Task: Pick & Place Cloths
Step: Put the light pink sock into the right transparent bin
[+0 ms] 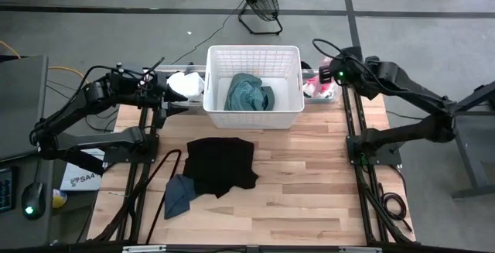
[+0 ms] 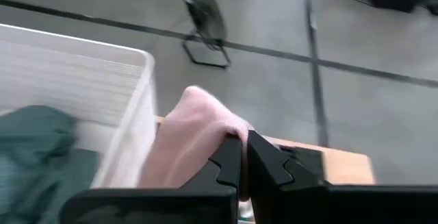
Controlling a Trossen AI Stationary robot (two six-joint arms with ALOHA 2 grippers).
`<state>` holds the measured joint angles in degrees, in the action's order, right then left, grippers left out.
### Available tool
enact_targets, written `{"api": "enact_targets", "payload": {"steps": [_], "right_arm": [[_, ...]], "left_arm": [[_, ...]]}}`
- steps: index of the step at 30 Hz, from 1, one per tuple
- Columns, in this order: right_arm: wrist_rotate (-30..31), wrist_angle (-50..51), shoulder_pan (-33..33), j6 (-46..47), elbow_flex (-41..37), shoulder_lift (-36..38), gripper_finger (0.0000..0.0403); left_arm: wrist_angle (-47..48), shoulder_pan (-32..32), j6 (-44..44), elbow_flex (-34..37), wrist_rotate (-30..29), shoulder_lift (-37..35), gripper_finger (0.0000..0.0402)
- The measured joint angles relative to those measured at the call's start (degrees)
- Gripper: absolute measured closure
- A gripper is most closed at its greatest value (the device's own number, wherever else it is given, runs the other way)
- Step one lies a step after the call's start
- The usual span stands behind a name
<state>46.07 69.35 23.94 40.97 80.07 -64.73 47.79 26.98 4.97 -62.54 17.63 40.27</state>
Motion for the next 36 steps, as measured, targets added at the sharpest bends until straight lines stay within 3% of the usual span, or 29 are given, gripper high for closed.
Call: {"api": "enact_targets", "payload": {"steps": [8, 15, 23, 36], "right_arm": [[-5.4, 3.7, 10.0, -0.7, -0.7, 0.0, 0.0399], [-15.1, 0.9, 15.7, -2.3, -8.0, -0.1, 0.0399], [-21.9, -11.3, 19.0, -3.2, -17.1, -0.1, 0.0399], [-21.2, -27.1, 26.1, -9.2, -20.6, -0.1, 0.0399]], "left_arm": [[-2.3, 0.0, 1.0, 0.0, 5.1, 0.0, 0.022], [-9.7, -3.5, 4.2, 4.2, 6.9, 1.6, 0.022], [-19.0, -14.3, 9.3, 9.3, 0.1, 2.1, 0.022], [-24.9, -29.5, 13.3, 9.8, -15.8, 3.7, 0.022]]}}
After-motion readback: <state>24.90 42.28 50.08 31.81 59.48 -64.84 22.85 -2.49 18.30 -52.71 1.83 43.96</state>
